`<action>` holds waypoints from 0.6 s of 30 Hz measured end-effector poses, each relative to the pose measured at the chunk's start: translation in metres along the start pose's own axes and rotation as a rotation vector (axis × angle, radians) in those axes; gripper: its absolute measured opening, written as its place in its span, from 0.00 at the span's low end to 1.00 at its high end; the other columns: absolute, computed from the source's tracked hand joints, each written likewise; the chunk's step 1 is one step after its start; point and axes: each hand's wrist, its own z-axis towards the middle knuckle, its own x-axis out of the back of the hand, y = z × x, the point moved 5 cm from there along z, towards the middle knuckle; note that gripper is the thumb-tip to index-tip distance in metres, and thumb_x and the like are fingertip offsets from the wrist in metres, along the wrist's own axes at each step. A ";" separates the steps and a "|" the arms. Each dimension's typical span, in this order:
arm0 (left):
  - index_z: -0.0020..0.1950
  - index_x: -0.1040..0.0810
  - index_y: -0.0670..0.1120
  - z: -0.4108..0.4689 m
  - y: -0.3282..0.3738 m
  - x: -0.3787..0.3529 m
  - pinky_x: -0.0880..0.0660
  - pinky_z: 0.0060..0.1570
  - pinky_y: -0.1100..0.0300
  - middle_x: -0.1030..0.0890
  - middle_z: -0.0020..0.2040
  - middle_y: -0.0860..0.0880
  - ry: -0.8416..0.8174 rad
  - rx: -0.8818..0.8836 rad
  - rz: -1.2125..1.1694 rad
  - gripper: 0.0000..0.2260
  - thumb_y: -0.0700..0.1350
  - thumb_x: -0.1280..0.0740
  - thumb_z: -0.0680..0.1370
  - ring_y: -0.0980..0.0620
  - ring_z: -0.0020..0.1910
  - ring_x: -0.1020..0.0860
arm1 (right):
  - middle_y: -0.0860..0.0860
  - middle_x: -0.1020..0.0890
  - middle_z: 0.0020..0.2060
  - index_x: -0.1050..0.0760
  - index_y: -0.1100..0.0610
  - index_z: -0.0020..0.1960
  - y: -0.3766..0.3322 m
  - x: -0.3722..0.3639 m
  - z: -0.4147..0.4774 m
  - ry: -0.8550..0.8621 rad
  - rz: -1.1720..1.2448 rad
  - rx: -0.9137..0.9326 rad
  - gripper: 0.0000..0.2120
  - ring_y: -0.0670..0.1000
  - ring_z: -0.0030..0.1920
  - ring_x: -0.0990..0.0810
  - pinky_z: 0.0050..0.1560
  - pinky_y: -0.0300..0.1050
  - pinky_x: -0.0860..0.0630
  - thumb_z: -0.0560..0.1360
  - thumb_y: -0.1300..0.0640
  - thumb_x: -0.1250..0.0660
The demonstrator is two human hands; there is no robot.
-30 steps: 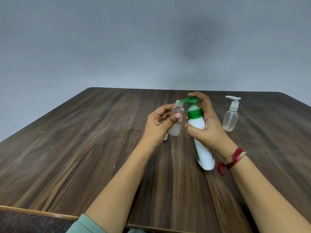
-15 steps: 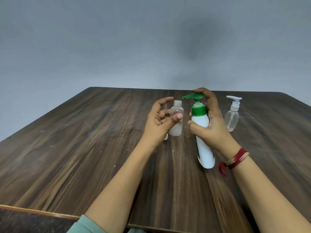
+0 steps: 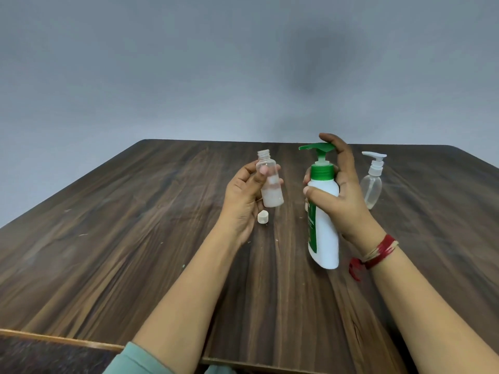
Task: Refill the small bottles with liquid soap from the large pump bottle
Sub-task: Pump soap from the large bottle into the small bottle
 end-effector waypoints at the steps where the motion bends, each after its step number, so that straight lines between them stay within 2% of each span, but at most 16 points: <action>1: 0.53 0.23 0.45 0.000 -0.001 -0.001 0.21 0.38 0.61 0.16 0.47 0.50 -0.013 0.002 -0.001 0.35 0.62 0.20 0.54 0.55 0.41 0.18 | 0.57 0.26 0.39 0.40 0.49 0.71 0.000 0.000 0.000 -0.001 0.017 -0.001 0.36 0.54 0.39 0.26 0.40 0.48 0.24 0.66 0.69 0.37; 5: 0.54 0.23 0.46 -0.002 -0.003 -0.005 0.21 0.39 0.61 0.15 0.48 0.50 -0.051 0.012 0.049 0.35 0.63 0.20 0.54 0.54 0.43 0.17 | 0.57 0.25 0.39 0.40 0.49 0.71 0.000 -0.002 -0.001 -0.016 -0.013 -0.003 0.36 0.49 0.39 0.25 0.40 0.41 0.25 0.66 0.69 0.37; 8: 0.54 0.23 0.46 -0.003 -0.004 -0.006 0.20 0.43 0.59 0.15 0.48 0.50 -0.069 0.028 0.072 0.36 0.63 0.20 0.54 0.53 0.44 0.18 | 0.56 0.24 0.41 0.41 0.47 0.71 0.001 -0.003 -0.002 -0.014 -0.068 0.001 0.36 0.47 0.40 0.24 0.43 0.42 0.25 0.66 0.67 0.36; 11: 0.55 0.23 0.47 -0.005 -0.006 -0.007 0.21 0.47 0.55 0.15 0.49 0.50 -0.098 0.049 0.098 0.35 0.62 0.20 0.55 0.53 0.46 0.18 | 0.55 0.23 0.50 0.42 0.46 0.71 -0.001 -0.004 -0.002 -0.043 -0.117 0.021 0.37 0.50 0.47 0.22 0.50 0.43 0.23 0.66 0.66 0.35; 13: 0.55 0.23 0.47 -0.006 -0.007 -0.008 0.21 0.47 0.53 0.15 0.50 0.49 -0.111 0.064 0.098 0.34 0.61 0.20 0.56 0.53 0.46 0.18 | 0.49 0.24 0.55 0.41 0.48 0.71 -0.001 -0.005 -0.002 -0.074 -0.164 0.039 0.37 0.48 0.49 0.21 0.53 0.40 0.24 0.67 0.65 0.33; 15: 0.54 0.22 0.47 -0.006 -0.009 -0.008 0.23 0.50 0.50 0.16 0.50 0.48 -0.115 0.078 0.077 0.32 0.60 0.19 0.57 0.51 0.50 0.19 | 0.41 0.23 0.51 0.40 0.48 0.70 -0.001 -0.005 -0.002 -0.084 -0.180 0.037 0.35 0.46 0.47 0.21 0.51 0.40 0.23 0.67 0.63 0.32; 17: 0.53 0.21 0.48 -0.006 -0.010 -0.008 0.24 0.52 0.47 0.17 0.51 0.46 -0.125 0.093 0.035 0.29 0.58 0.19 0.58 0.46 0.54 0.20 | 0.41 0.23 0.49 0.39 0.47 0.69 -0.002 -0.004 -0.003 -0.078 -0.169 0.031 0.34 0.46 0.43 0.21 0.48 0.43 0.22 0.67 0.60 0.30; 18: 0.53 0.21 0.47 -0.006 -0.011 -0.009 0.22 0.50 0.48 0.17 0.51 0.46 -0.134 0.103 0.017 0.29 0.58 0.19 0.58 0.46 0.54 0.21 | 0.41 0.23 0.49 0.39 0.47 0.68 -0.002 -0.004 -0.003 -0.071 -0.167 0.032 0.34 0.46 0.42 0.21 0.46 0.43 0.22 0.66 0.57 0.30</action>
